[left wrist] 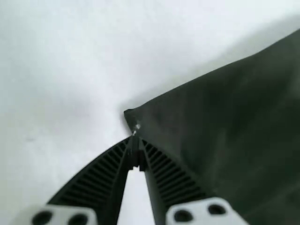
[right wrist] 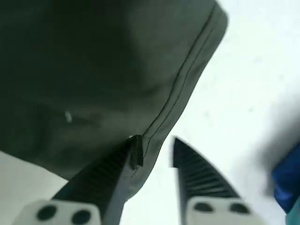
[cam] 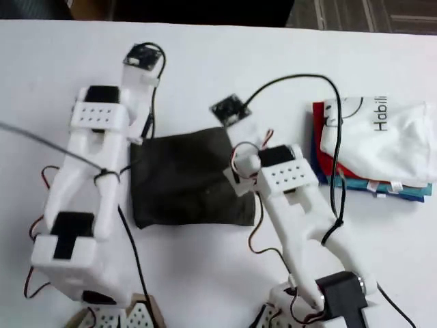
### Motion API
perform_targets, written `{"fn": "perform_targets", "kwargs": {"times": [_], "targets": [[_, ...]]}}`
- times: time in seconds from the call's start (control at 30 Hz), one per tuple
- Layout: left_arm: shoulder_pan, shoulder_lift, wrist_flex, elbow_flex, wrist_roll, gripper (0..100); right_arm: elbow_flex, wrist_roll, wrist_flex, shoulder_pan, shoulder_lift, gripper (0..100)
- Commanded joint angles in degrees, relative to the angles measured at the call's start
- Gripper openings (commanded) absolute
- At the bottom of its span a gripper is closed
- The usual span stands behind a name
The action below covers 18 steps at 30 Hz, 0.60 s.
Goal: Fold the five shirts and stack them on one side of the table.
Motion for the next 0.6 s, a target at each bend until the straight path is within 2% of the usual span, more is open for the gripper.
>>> {"fn": "perform_targets", "kwargs": {"times": [0.0,0.17,0.4,0.57], "targets": [[-0.44,-7.21,2.73,-2.15,0.09,2,-5.71,-1.85,0.84,-0.48,1.89,32.4],[-0.44,-11.25,3.78,-2.15,0.00,2,-10.37,-2.55,-0.04,-1.01,9.80,34.1],[-4.22,-12.40,3.87,-2.07,0.00,2,-15.56,-13.27,1.80,-1.10,20.97,34.1],[-6.95,-12.40,4.75,-1.98,0.00,2,-22.33,-14.51,5.67,-3.74,30.81,34.1]]}}
